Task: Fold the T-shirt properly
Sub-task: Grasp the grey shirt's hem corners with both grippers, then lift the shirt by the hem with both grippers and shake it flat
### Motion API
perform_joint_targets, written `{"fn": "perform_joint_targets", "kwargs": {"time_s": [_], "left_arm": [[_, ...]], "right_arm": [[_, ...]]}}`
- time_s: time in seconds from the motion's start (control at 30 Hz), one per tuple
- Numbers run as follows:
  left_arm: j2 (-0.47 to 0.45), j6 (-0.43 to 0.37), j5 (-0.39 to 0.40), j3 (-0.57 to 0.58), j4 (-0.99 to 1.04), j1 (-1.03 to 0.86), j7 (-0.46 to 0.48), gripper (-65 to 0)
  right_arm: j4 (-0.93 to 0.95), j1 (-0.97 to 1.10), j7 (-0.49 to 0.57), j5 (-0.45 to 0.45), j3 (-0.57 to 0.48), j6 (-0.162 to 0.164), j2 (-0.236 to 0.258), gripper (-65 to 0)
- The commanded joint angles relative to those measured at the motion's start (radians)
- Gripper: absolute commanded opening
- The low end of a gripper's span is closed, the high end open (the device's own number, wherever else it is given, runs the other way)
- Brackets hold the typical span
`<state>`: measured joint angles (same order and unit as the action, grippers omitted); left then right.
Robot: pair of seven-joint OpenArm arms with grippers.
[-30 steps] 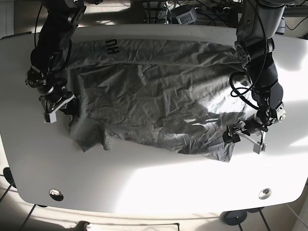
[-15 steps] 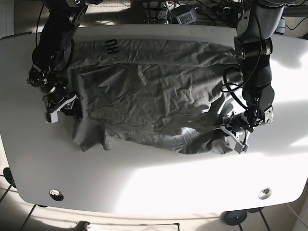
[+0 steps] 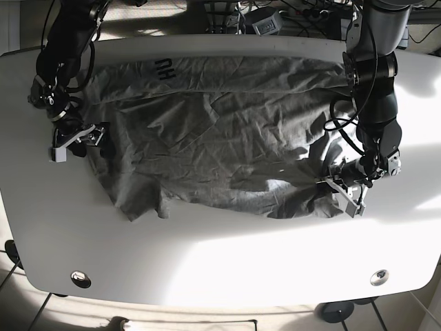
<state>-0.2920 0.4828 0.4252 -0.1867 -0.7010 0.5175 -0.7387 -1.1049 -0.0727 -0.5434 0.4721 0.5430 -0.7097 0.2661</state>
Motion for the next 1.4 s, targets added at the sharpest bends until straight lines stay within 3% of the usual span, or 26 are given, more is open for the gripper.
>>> {"fn": "perform_joint_targets", "kwargs": {"time_s": [0.03,0.17,0.23,0.37,0.47,0.63,0.73,0.93,1.13,1.3,1.4], "left_arm": [[-0.013,-0.012,-0.024,0.000,-0.009,0.016,-0.017,-65.0],[-0.013,-0.012,-0.024,0.000,-0.009,0.016,-0.017,-65.0],[-0.013,-0.012,-0.024,0.000,-0.009,0.007,-0.017,-65.0],[-0.014,-0.011,-0.024,0.000,-0.009,0.003,-0.017,-65.0],[-0.014,-0.005,-0.024,0.000,-0.010,0.003,-0.018,-65.0],[-0.014,0.149,-0.024,-0.020,-0.087,-0.041,-0.060,-65.0],[-0.009,0.150,-0.030,-0.119,-0.293,-0.127,-0.124,-65.0],[-0.009,0.150,-0.032,-0.138,-0.547,-0.167,-0.219,-65.0],[-0.009,0.149,-0.030,-0.138,-0.604,-0.076,-0.299,-65.0],[-0.014,0.149,-0.033,-0.138,-0.602,0.031,-0.321,-65.0],[-0.016,0.138,-0.045,-0.133,-0.595,0.177,-0.324,-65.0]], "right_arm": [[-0.030,0.011,-0.062,-0.034,-0.008,0.012,0.000,-0.8],[-0.113,0.037,-0.063,-0.029,-0.076,0.012,-0.014,-2.5],[-0.111,0.035,-0.074,-0.032,-0.077,0.012,-0.014,-10.5],[-0.109,0.027,-0.076,-0.034,-0.079,0.012,-0.014,-36.1],[-0.108,-0.003,-0.077,-0.036,-0.079,0.012,-0.014,-63.7],[-0.163,-0.002,-0.103,-0.036,-0.079,0.012,-0.009,-63.3],[-0.243,0.009,-0.149,-0.034,-0.074,0.012,-0.009,-63.3],[-0.389,-0.032,-0.240,-0.036,-0.088,0.012,-0.012,-63.3],[-0.380,-0.206,-0.297,-0.037,-0.171,0.014,0.020,-63.3],[-0.355,-0.350,-0.318,-0.037,-0.215,0.058,0.031,-63.3],[-0.266,-0.516,-0.320,-0.037,-0.269,0.068,0.075,-63.3]]}}
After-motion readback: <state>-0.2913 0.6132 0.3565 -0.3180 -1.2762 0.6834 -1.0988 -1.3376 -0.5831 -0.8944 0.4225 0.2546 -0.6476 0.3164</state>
